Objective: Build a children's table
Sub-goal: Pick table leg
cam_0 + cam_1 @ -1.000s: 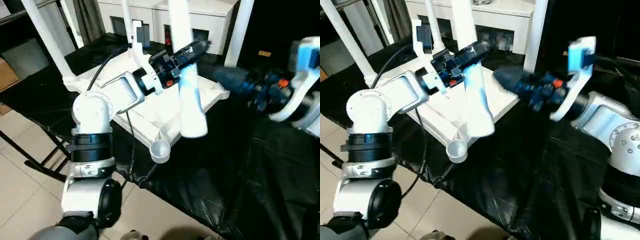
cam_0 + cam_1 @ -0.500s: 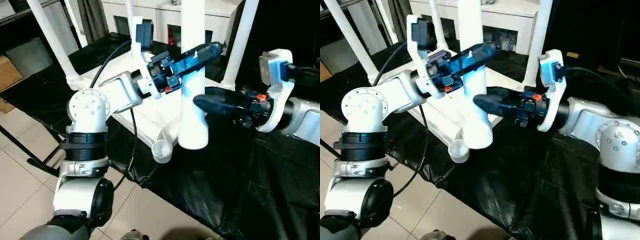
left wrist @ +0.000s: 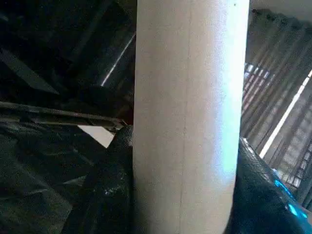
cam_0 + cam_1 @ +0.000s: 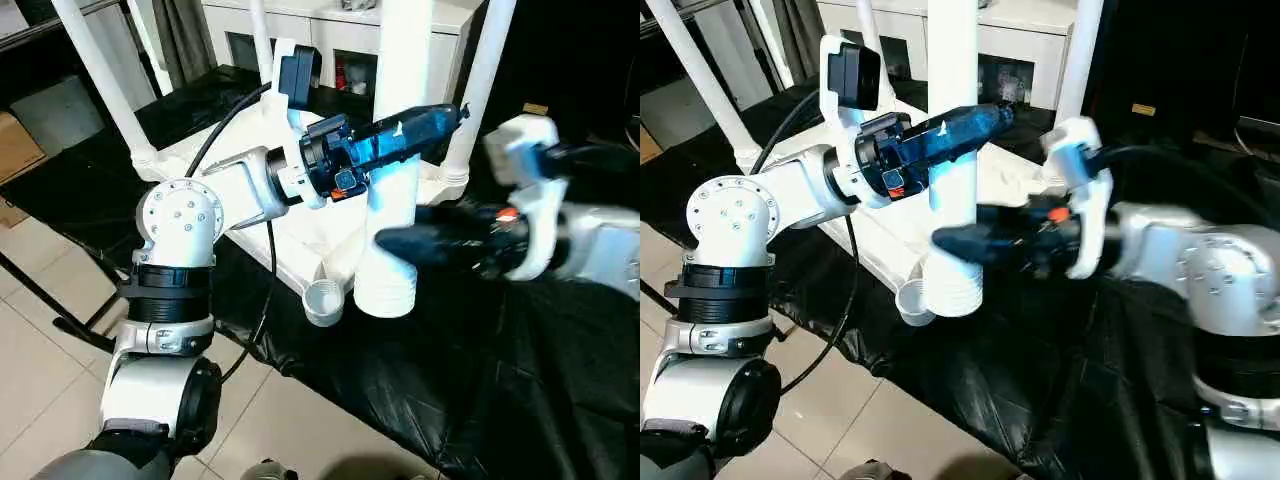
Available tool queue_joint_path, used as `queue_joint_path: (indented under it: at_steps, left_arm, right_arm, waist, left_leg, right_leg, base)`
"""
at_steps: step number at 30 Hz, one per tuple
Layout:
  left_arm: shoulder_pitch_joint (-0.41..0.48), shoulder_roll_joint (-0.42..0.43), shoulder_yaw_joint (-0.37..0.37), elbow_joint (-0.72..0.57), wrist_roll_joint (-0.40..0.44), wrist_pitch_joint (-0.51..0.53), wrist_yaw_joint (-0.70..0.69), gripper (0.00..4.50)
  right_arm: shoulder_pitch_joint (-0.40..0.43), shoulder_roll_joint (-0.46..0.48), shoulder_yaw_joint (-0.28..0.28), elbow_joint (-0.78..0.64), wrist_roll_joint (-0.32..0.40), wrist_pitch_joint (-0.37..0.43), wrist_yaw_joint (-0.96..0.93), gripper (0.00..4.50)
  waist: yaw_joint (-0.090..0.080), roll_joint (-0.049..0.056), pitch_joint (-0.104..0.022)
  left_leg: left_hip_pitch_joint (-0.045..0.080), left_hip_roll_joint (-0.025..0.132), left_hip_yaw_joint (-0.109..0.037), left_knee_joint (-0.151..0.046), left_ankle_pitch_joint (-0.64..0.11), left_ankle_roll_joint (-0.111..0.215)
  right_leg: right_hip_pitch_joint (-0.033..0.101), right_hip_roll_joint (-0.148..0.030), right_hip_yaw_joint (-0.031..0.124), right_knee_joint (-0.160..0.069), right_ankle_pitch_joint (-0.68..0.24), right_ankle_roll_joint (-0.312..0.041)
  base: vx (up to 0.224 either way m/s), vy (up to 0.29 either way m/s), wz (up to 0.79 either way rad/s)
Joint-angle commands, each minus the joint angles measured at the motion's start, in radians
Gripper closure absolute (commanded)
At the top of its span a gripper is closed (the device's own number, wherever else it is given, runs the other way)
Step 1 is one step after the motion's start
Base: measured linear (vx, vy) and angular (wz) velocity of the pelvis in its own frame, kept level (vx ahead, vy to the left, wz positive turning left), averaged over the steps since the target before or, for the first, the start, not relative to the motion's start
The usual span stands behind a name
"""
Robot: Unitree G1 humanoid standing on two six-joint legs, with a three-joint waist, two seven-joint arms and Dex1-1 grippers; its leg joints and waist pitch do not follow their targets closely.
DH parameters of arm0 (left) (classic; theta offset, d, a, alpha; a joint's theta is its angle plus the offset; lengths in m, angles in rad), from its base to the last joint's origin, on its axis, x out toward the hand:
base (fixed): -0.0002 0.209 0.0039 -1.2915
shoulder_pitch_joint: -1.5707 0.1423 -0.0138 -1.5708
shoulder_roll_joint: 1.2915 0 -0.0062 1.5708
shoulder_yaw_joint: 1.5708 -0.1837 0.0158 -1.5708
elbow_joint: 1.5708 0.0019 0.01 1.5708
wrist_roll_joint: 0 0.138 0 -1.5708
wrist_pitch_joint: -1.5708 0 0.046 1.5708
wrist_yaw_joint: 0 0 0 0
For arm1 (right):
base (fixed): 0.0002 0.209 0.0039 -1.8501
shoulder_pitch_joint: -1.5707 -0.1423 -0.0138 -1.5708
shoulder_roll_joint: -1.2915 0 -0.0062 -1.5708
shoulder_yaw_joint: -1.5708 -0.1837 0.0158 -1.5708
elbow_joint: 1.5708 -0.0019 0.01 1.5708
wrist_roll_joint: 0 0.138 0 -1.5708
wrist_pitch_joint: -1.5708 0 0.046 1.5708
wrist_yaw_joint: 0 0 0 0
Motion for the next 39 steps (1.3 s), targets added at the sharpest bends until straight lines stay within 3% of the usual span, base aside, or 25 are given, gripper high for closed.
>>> queue_joint_path:
  at_steps: [1,19,24,25,28,35,36,39]
  left_arm:
    - [-0.006,0.008,-0.004,-0.022,0.005,-0.015,-0.005,2.59]
    - [0.006,0.017,-0.046,-0.033,0.018,-0.026,-0.034,2.59]
    - [0.007,0.022,-0.050,-0.029,0.019,-0.031,-0.043,2.59]
    - [0.008,0.023,-0.050,-0.030,0.019,-0.031,-0.044,2.59]
    - [0.010,0.025,-0.053,-0.032,0.020,-0.031,-0.049,2.60]
    - [0.011,0.023,-0.067,-0.027,0.028,-0.039,-0.057,2.60]
    - [0.011,0.023,-0.067,-0.027,0.028,-0.039,-0.057,2.60]
    - [0.012,0.024,-0.069,-0.025,0.030,-0.041,-0.059,2.60]
  right_arm:
    - [-0.026,0.005,0.012,-0.003,0.007,0.002,-0.003,1.81]
    - [-0.031,0.022,0.034,-0.002,-0.005,-0.002,-0.008,1.81]
    - [-0.030,0.023,0.043,-0.005,-0.012,-0.007,-0.009,2.21]
    - [-0.030,0.024,0.043,-0.004,-0.012,-0.008,-0.010,2.47]
    - [-0.035,0.029,0.043,-0.001,-0.015,-0.012,-0.015,2.55]
    - [-0.039,0.027,0.044,0.003,-0.029,-0.032,-0.013,2.55]
    - [-0.039,0.027,0.044,0.003,-0.029,-0.032,-0.013,2.03]
    - [-0.040,0.030,0.043,0.006,-0.031,-0.035,-0.017,1.90]
  waist:
    - [0.004,-0.026,-0.078]
    - [0.004,-0.025,-0.078]
    - [0.004,-0.024,-0.078]
    - [0.004,-0.025,-0.078]
    - [0.004,-0.024,-0.079]
    - [0.004,-0.024,-0.080]
    - [0.004,-0.024,-0.079]
    - [0.003,-0.023,-0.080]
  left_leg:
    - [0.014,0.052,-0.023,-0.068,-0.096,0.051]
    - [0.013,0.051,-0.023,-0.068,-0.093,0.046]
    - [0.014,0.052,-0.023,-0.069,-0.093,0.043]
    - [0.014,0.052,-0.023,-0.068,-0.094,0.043]
    - [0.014,0.052,-0.023,-0.068,-0.092,0.044]
    - [0.014,0.052,-0.023,-0.067,-0.089,0.045]
    - [0.013,0.052,-0.023,-0.068,-0.089,0.046]
    - [0.015,0.053,-0.023,-0.068,-0.089,0.046]
  right_leg:
    - [0.060,-0.070,0.057,-0.075,-0.355,-0.084]
    - [0.062,-0.070,0.059,-0.072,-0.342,-0.083]
    - [0.061,-0.070,0.059,-0.072,-0.341,-0.084]
    - [0.062,-0.070,0.059,-0.071,-0.340,-0.084]
    - [0.062,-0.070,0.059,-0.070,-0.338,-0.084]
    - [0.062,-0.070,0.060,-0.069,-0.325,-0.090]
    - [0.062,-0.070,0.060,-0.069,-0.327,-0.090]
    - [0.061,-0.069,0.060,-0.069,-0.327,-0.089]
  base:
    - [0.000,0.000,0.00]
    - [0.000,0.000,0.00]
    - [0.000,0.000,0.00]
    - [0.000,0.000,0.00]
    - [0.000,0.000,0.00]
    - [0.000,0.000,0.00]
    - [0.000,0.000,0.00]
    - [0.000,0.000,0.00]
